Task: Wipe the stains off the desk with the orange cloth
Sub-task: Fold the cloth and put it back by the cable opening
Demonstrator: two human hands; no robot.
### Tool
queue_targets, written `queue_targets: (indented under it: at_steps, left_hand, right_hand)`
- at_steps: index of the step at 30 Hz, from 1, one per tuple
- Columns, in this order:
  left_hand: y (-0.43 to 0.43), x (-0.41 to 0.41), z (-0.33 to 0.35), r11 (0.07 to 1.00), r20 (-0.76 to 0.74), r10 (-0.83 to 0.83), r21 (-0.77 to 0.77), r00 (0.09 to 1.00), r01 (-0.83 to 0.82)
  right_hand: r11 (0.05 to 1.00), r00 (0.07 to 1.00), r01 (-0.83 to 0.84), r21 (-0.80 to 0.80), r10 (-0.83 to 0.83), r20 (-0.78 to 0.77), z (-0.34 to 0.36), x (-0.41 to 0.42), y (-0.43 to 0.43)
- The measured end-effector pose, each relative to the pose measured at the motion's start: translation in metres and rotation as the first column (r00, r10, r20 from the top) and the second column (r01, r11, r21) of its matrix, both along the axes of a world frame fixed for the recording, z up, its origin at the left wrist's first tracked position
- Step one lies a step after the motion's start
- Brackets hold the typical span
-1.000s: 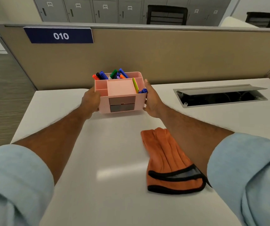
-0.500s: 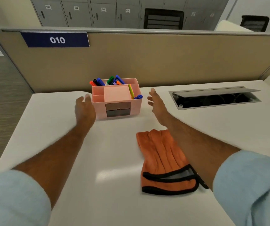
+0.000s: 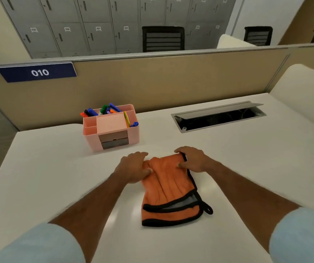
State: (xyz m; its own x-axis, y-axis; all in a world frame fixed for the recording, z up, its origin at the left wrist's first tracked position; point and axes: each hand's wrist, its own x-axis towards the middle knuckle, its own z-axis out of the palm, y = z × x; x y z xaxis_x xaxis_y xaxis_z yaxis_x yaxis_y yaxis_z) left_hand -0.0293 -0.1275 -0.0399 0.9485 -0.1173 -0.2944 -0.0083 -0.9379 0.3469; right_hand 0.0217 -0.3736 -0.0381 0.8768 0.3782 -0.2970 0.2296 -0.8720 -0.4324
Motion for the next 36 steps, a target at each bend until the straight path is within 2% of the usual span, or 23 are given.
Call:
queue_targets:
  at_steps: [3, 6, 8, 12, 17, 20, 24, 29, 33, 36]
  left_hand:
    - [-0.007, -0.011, 0.005, 0.997, -0.004, 0.071, -0.020, 0.997, -0.071]
    - [-0.010, -0.017, 0.017, 0.978, 0.010, 0.159, -0.142, 0.987, -0.156]
    - [-0.010, -0.021, 0.029, 0.949, 0.076, 0.220, -0.247, 0.973, -0.196]
    - [-0.012, -0.028, 0.051, 0.826, 0.101, 0.327, -0.513, 0.939, -0.233]
    - [-0.057, -0.032, 0.075, 0.770, 0.256, 0.374, -0.622, 0.891, -0.144]
    - [-0.092, -0.023, 0.081, 0.713, 0.252, 0.366, -0.694, 0.896, -0.096]
    - [-0.138, -0.005, 0.078, 0.593, 0.154, 0.396, -0.796, 0.905, -0.124]
    - [-0.195, 0.031, 0.072, 0.458, -0.037, 0.424, -0.853, 0.905, -0.250]
    - [-0.224, 0.069, 0.052, 0.405, -0.182, 0.442, -0.833, 0.879, -0.376]
    - [-0.232, 0.099, 0.029, 0.418, -0.257, 0.465, -0.780, 0.848, -0.466]
  right_hand:
    - [0.992, 0.998, 0.057, 0.108, -0.059, 0.008, 0.004, -0.006, -0.010]
    - [0.962, 0.989, 0.145, 0.230, -0.147, -0.010, 0.011, -0.012, -0.018]
    - [0.917, 0.976, 0.214, 0.337, -0.212, -0.043, 0.018, -0.019, -0.027]
    - [0.761, 0.934, 0.353, 0.545, -0.325, -0.152, 0.035, -0.036, -0.058]
    - [0.538, 0.874, 0.437, 0.721, -0.442, -0.200, 0.059, -0.047, -0.100]
    - [0.464, 0.832, 0.439, 0.770, -0.533, -0.153, 0.071, -0.036, -0.127]
    - [0.503, 0.803, 0.431, 0.749, -0.592, -0.065, 0.091, -0.007, -0.158]
    - [0.587, 0.801, 0.446, 0.675, -0.598, -0.010, 0.106, 0.046, -0.199]
    - [0.633, 0.813, 0.528, 0.566, -0.570, -0.121, 0.090, 0.092, -0.225]
    - [0.673, 0.814, 0.563, 0.480, -0.552, -0.181, 0.062, 0.123, -0.235]
